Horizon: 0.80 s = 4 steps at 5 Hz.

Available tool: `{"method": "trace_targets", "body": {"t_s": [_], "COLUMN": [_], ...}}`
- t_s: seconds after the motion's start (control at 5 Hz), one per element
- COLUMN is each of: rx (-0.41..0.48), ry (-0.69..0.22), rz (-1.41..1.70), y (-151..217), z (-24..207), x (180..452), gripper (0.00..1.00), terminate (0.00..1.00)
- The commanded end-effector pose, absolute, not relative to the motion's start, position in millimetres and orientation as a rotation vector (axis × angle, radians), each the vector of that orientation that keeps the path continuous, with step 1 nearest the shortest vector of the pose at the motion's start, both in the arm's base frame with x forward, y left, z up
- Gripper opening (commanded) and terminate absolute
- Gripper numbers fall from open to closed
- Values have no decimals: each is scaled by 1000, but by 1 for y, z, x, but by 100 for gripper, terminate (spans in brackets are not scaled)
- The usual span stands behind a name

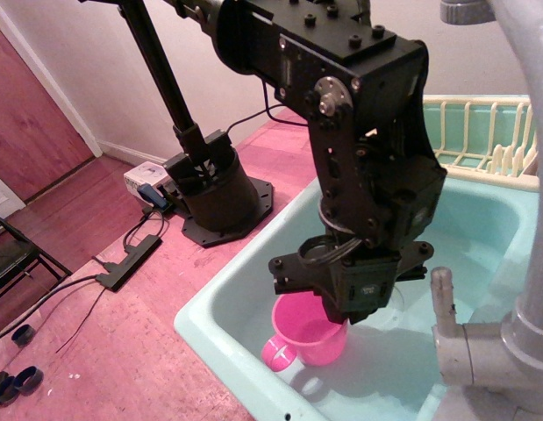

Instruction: Flip cup upright

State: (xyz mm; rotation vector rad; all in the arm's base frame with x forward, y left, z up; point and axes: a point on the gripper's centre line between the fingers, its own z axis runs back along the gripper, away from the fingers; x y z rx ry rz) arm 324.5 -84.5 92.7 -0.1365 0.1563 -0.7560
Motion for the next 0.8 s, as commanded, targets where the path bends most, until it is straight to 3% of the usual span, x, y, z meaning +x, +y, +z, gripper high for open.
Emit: {"method": "trace_targets", "body": {"t_s": [0.0,0.4,0.6], "rx": [-108,-77,-29], "ry": [47,1,-22], "rz": [-706,-722,-719], "y": [-74,-69,-66], "z": [125,155,182], "x": [331,328,313], "gripper": [100,100,100], "terminate": [0,0,0]}}
